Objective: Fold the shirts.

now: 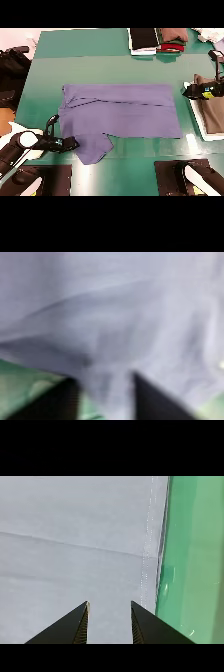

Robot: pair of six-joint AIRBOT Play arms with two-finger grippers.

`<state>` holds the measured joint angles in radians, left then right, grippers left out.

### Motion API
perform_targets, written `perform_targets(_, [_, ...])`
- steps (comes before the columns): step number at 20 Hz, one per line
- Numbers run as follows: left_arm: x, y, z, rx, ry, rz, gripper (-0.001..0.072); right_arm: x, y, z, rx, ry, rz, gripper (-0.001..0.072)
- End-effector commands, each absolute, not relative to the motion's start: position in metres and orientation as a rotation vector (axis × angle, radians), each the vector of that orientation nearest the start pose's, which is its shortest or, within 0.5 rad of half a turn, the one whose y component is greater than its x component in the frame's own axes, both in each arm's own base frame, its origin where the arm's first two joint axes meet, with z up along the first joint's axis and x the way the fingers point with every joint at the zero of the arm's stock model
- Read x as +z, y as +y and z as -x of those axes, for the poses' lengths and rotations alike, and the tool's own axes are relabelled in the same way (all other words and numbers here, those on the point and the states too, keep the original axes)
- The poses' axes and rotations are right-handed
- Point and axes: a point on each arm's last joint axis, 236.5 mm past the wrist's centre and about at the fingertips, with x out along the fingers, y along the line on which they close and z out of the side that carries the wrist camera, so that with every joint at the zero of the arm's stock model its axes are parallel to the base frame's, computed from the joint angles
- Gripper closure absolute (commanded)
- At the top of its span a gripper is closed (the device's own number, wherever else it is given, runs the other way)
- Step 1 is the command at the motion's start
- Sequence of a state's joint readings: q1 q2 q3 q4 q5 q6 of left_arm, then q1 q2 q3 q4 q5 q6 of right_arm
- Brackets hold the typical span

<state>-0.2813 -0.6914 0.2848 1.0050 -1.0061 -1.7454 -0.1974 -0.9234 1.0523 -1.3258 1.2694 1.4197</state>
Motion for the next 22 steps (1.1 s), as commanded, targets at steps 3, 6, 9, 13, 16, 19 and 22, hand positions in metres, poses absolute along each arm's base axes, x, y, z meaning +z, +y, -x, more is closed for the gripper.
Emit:
perform_targets(3, [-0.058,-0.162,-0.17,-0.336,1.42,0.471,0.0686,0.083,-0.032,-0.289,0.031,1.194,-0.199,0.0395])
perform_targets(6, [-0.04,-0.155,-0.182,-0.344,1.385,0.386,0.0685,0.029,-0.058,-0.242,-0.053,1.364,-0.33,0.0309])
perform_targets(9, [-0.03,-0.157,-0.187,-0.378,1.362,0.356,0.0685,-0.035,-0.064,-0.191,-0.126,1.508,-0.518,0.0158])
perform_targets(13, [-0.03,-0.157,-0.188,-0.377,1.354,0.357,0.0685,-0.081,-0.031,-0.167,-0.05,1.615,-0.736,0.026])
perform_targets(16, [-0.03,-0.157,-0.189,-0.377,1.354,0.357,0.0685,-0.092,-0.011,-0.187,0.003,1.576,-0.815,0.0276])
perform_targets(19, [-0.03,-0.157,-0.189,-0.377,1.354,0.357,0.0685,-0.095,0.003,-0.201,0.063,1.593,-0.757,0.0357])
perform_targets(22, [-0.032,-0.152,-0.179,-0.388,1.393,0.311,0.0686,-0.085,0.016,-0.207,0.152,1.637,-0.649,0.0677])
